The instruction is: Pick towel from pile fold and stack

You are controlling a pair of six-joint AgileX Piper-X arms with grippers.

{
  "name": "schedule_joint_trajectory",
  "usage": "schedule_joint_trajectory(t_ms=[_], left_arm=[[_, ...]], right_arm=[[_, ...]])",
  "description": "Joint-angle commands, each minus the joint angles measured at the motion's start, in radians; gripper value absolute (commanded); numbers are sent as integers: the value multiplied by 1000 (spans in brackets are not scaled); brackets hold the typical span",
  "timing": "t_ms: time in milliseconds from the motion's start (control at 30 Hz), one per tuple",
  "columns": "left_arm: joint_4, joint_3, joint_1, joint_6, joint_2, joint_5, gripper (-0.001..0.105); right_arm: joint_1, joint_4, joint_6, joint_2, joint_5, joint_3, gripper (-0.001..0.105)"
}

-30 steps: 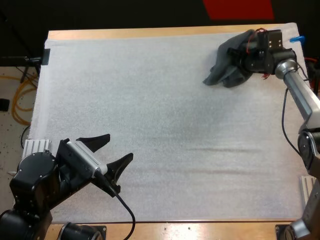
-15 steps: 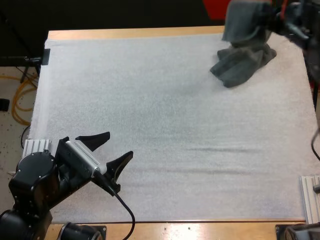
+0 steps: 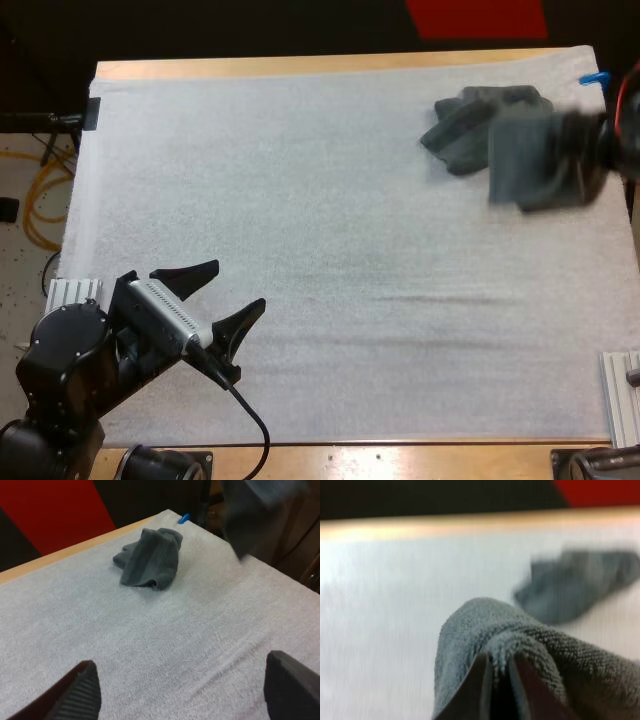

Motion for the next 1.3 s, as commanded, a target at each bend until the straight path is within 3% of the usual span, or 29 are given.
schedule_joint_trajectory(t_ms=[0, 200, 333, 433, 567, 700, 967, 1067, 1200, 1267], left_arm=[[-7, -5, -2, -7, 3, -1, 66], [-7, -5, -2, -7, 3, -1, 66], [-7, -5, -2, -7, 3, -1, 66], [-10, -5, -2, -8, 3, -1, 66], [-12, -5, -2, -12, 3, -1, 66], [-12, -5, -2, -14, 3, -1, 66], [-12, -5, -2, -14, 3, -1, 66], [-12, -5, -2, -14, 3, -1, 66], [-12, -5, -2, -14, 3, -1, 66], [-12, -5, -2, -14, 3, -1, 66]], right_arm=[[1, 118, -17, -14, -34, 30, 0], [18, 115, -13, -20, -169, 267, 0], [96, -47, 59, 24, -176, 417, 0], [211, -259, 190, 99, -176, 486, 0], [344, -458, 340, 219, -176, 485, 0], [454, -617, 382, 349, -176, 443, 0], [549, -646, 387, 544, -173, 242, 3], [558, -646, 379, 593, -174, 167, 22], [557, -646, 366, 628, -183, 97, 69], [557, -639, 345, 629, -197, 78, 80]])
